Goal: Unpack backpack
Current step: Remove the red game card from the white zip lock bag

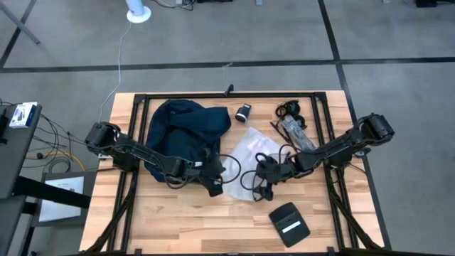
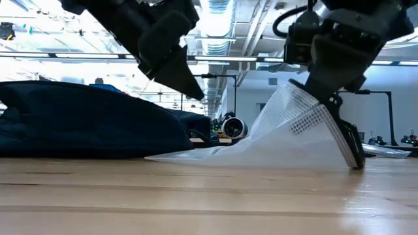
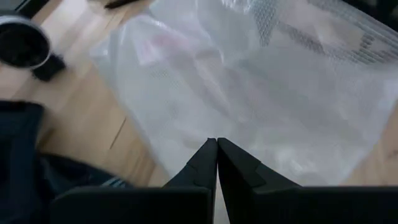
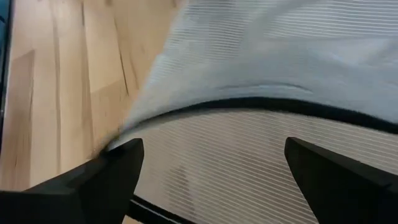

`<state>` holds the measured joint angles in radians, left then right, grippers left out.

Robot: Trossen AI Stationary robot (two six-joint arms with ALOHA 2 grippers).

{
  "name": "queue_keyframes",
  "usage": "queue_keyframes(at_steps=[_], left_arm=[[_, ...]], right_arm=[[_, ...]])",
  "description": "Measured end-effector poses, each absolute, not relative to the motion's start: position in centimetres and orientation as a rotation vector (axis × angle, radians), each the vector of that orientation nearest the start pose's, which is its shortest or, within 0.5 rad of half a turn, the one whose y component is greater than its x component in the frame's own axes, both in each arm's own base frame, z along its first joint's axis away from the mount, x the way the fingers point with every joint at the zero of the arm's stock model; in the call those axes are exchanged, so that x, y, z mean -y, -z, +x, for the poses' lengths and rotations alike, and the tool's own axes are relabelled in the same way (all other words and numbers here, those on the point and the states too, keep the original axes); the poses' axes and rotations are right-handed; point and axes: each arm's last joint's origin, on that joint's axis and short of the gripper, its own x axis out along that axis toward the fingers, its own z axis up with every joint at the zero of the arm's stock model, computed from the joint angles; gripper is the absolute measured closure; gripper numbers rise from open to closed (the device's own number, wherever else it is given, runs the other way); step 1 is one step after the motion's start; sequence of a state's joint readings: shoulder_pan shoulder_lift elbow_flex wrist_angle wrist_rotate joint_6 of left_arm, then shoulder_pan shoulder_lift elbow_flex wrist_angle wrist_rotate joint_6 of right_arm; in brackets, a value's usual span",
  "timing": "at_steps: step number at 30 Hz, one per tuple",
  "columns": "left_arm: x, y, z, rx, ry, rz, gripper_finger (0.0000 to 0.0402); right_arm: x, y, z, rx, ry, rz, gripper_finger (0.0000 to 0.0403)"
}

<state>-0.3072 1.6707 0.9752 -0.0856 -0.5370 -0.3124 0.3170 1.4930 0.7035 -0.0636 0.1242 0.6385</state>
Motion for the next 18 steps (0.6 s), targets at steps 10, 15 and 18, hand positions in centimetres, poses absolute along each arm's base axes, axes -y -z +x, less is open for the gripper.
queue_keyframes(at_steps=[10, 15, 18], left_arm=[[7.9, -19.4, 33.4, -0.629, -0.316, 0.017, 0.0402], [7.9, -19.4, 33.4, -0.631, -0.309, 0.007, 0.0402], [7.9, -19.4, 33.4, -0.628, -0.315, -0.014, 0.0402]], right_arm=[[-9.1, -20.0, 28.0, -0.806, -0.040, 0.352, 0.0023], [-9.3, -20.9, 28.2, -0.836, -0.063, 0.351, 0.0023], [-9.5, -21.3, 28.1, -0.875, -0.067, 0.344, 0.0023]])
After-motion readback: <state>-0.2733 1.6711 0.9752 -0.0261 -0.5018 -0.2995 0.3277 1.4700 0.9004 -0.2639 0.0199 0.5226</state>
